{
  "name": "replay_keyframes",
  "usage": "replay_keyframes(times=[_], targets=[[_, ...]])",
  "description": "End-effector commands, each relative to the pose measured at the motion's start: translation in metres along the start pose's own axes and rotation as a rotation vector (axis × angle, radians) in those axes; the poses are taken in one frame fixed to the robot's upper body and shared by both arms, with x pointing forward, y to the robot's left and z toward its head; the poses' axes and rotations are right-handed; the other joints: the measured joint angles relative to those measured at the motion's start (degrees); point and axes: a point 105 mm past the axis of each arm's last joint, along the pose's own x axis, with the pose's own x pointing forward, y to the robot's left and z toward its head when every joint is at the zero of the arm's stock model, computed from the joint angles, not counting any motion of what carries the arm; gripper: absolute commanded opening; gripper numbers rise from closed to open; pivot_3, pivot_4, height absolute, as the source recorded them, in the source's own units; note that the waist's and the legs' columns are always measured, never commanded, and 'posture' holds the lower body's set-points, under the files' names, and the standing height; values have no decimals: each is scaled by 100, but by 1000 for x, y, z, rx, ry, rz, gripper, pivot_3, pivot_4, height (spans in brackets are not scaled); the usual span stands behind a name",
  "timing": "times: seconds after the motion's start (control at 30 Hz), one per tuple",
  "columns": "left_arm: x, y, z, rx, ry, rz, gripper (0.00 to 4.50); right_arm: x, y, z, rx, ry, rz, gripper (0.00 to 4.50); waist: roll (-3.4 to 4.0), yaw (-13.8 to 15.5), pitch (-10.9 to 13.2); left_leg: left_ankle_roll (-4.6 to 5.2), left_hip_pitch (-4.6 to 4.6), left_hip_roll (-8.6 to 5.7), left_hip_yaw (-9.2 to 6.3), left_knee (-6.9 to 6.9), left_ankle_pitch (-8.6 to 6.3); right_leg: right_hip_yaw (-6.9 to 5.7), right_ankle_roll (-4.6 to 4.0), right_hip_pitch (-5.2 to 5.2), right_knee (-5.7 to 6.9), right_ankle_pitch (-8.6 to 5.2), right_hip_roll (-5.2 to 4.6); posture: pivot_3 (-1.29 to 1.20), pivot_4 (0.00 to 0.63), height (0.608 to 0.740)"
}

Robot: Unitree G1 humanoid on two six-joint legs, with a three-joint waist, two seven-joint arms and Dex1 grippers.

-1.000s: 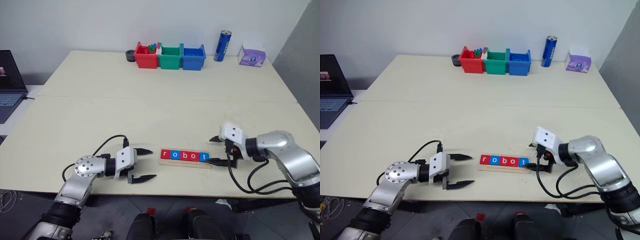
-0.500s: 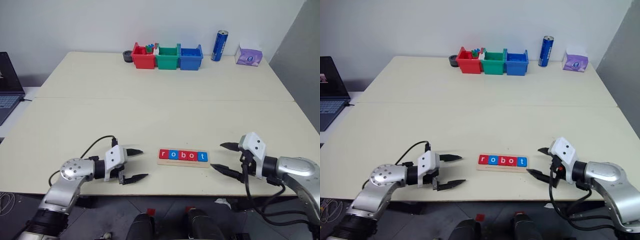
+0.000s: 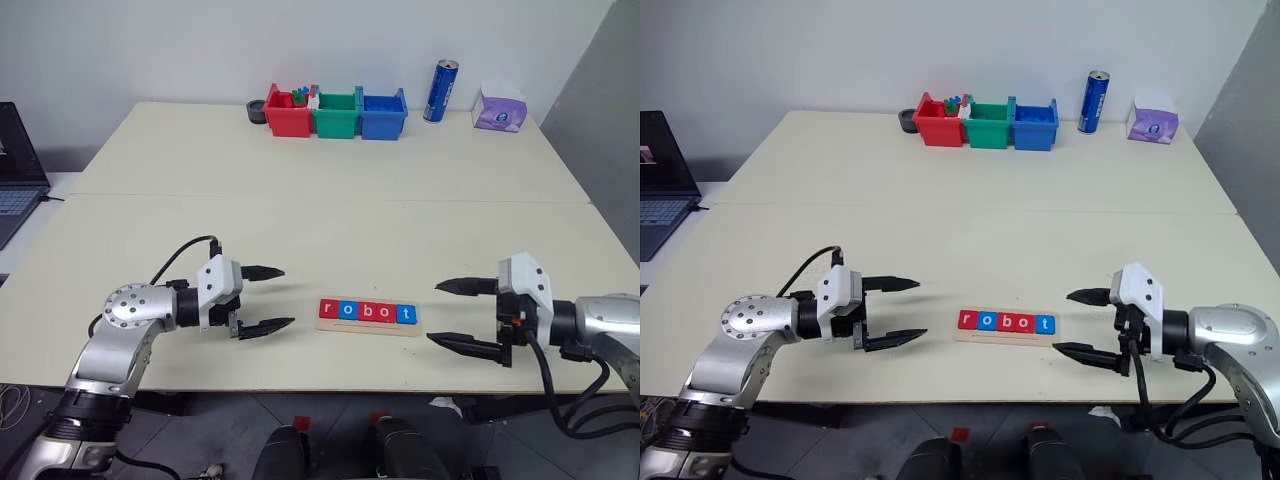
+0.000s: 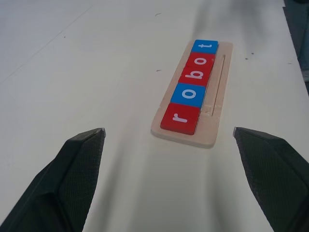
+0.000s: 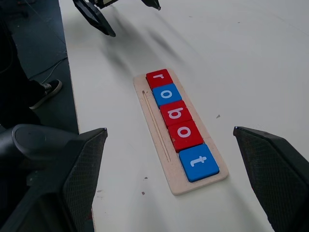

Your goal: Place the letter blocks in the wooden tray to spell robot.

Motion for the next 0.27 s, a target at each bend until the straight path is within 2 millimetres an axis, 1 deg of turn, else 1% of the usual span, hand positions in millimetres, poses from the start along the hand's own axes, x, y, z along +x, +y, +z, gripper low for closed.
replay_keyframes(times=[0.03, 0.27], targets=[[4, 1, 16, 43, -43, -16, 4500, -2, -5, 7, -53, -15, -19, 4450, 0, 0, 0, 0, 0, 0, 0, 0, 0, 0, 0, 0, 0, 0, 0, 0, 150, 740], [8, -3, 20, 26, -64, -55, 4500, -4, -13, 2, -66, 13, -54, 4450, 0, 0, 0, 0, 0, 0, -1, 1, 0, 0, 0, 0, 1, 0, 0, 0, 150, 740]])
